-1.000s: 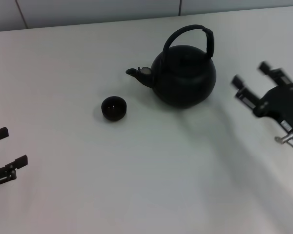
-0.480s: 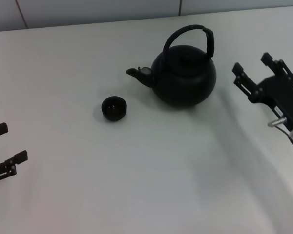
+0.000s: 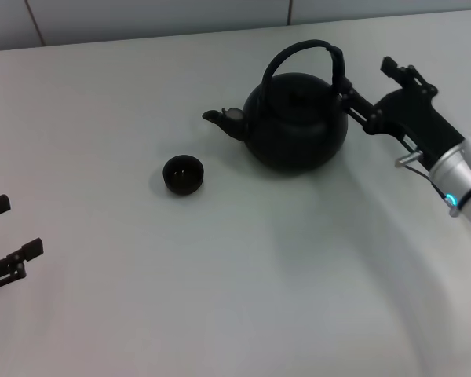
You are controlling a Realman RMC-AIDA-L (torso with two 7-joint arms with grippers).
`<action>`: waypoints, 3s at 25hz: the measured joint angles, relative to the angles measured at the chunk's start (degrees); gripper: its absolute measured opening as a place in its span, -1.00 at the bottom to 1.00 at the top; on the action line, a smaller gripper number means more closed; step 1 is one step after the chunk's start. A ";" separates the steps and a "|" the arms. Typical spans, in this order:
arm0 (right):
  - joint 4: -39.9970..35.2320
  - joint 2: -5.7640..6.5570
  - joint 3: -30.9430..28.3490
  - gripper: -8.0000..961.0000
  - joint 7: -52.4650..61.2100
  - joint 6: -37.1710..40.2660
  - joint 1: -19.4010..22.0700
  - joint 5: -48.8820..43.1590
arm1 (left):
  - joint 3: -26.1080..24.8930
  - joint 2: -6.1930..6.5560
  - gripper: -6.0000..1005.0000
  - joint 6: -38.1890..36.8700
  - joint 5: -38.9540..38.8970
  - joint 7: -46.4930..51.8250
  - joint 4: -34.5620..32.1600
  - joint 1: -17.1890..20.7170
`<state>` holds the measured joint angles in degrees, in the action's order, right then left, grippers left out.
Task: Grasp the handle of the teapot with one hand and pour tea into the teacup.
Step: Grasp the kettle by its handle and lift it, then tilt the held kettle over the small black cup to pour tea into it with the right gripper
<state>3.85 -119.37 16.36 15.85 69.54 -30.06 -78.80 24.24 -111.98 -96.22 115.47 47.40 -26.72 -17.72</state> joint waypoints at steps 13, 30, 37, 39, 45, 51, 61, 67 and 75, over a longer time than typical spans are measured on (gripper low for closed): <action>-0.19 -0.01 -0.54 0.57 0.10 -4.55 -2.98 0.23 | -0.16 0.01 0.60 -0.38 -0.85 -0.03 0.00 0.01; -0.60 0.02 1.82 0.35 2.66 -8.44 -5.76 -0.19 | -0.68 -0.02 0.60 -1.18 -0.94 -0.03 0.00 0.14; -0.79 0.02 3.63 -0.54 2.83 -7.97 -5.98 -0.24 | -0.69 -0.05 0.60 -1.27 -0.95 -0.03 0.00 0.14; -0.87 -0.01 3.75 -0.67 2.75 -7.90 -5.99 -0.27 | -0.69 -0.07 0.60 -1.27 -0.96 -0.03 0.00 0.14; -1.31 -0.14 2.06 -0.80 2.57 -6.72 -5.60 0.19 | -0.72 -0.16 0.60 -1.08 -0.96 -0.03 0.00 0.13; -3.43 0.08 -1.02 -0.80 5.66 -5.48 -6.04 0.21 | -0.77 -0.28 0.60 -0.66 -0.95 -0.03 0.00 -0.04; -9.68 0.26 10.57 -0.80 14.74 -8.66 -9.76 -0.28 | -0.77 -0.77 0.60 -0.30 -0.95 -0.03 0.00 -0.13; -13.78 0.36 18.66 -0.80 19.42 -10.60 -10.91 -0.31 | -0.77 -0.93 0.60 -0.28 -0.96 -0.03 0.00 -0.19; -18.28 0.82 26.36 -0.80 20.00 -11.80 -10.92 -0.31 | -1.44 -1.15 0.60 -0.19 -1.27 -0.03 0.00 -0.22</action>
<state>-14.43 -118.55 42.72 35.84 57.75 -40.99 -79.11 22.80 -113.13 -96.41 114.20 47.37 -26.72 -17.93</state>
